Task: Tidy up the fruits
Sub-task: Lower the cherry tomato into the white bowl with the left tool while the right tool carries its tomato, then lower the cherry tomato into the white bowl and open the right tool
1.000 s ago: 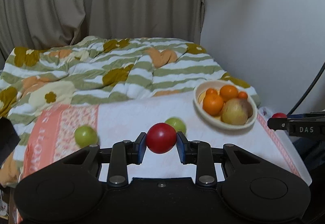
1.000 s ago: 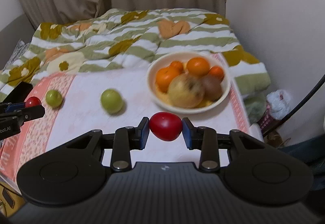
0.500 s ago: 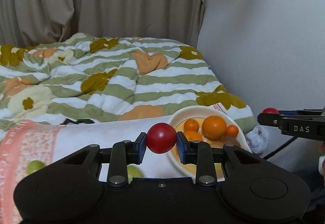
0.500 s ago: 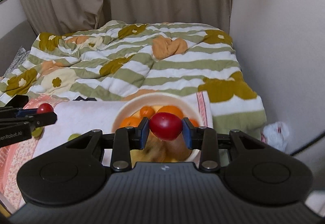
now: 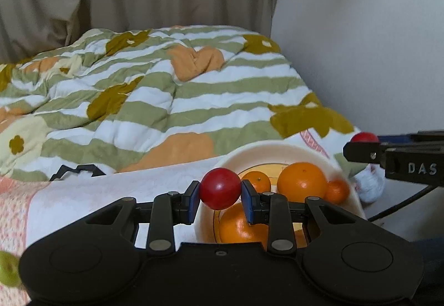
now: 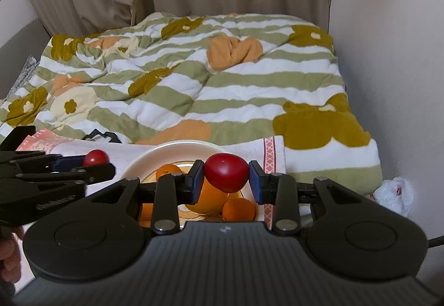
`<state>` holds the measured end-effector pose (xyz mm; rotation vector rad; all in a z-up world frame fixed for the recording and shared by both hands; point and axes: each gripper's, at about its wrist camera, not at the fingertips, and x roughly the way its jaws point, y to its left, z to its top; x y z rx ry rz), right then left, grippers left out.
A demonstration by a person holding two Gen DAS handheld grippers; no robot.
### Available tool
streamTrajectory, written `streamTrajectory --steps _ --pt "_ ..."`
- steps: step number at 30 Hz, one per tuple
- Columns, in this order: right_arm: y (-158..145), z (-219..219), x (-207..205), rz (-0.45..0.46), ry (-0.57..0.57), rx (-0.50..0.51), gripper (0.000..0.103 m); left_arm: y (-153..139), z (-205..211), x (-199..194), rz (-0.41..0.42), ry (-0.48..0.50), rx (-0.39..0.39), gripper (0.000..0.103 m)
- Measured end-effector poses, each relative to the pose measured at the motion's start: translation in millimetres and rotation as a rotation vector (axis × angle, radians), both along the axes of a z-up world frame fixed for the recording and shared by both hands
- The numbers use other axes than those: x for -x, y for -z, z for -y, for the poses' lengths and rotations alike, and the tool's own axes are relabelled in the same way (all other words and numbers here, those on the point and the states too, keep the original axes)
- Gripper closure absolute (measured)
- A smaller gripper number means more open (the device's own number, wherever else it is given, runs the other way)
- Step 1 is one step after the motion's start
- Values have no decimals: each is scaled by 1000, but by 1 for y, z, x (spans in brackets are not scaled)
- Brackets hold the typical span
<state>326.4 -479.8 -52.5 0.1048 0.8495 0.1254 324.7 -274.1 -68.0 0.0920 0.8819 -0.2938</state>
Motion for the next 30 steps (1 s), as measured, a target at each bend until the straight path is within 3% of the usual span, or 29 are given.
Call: streamTrajectory --steps 6,8,10,11,22,30 --pt "15 5 -12 -22 15 -17 53 15 11 -12 -11 28 -55 67" --pt "18 6 -15 -25 21 -17 53 16 12 -12 -7 33 -63 50" --pt "18 7 -16 -25 28 -20 53 13 11 -10 16 38 -69 10" --pt "18 7 -17 -25 30 -21 53 10 9 -8 35 35 -73 6" --pt "18 -12 -30 -32 -10 -7 53 -3 -15 8 20 1 -49 5" --pt "35 -40 -46 -39 -62 15 53 -5 -39 19 14 -61 -31 4"
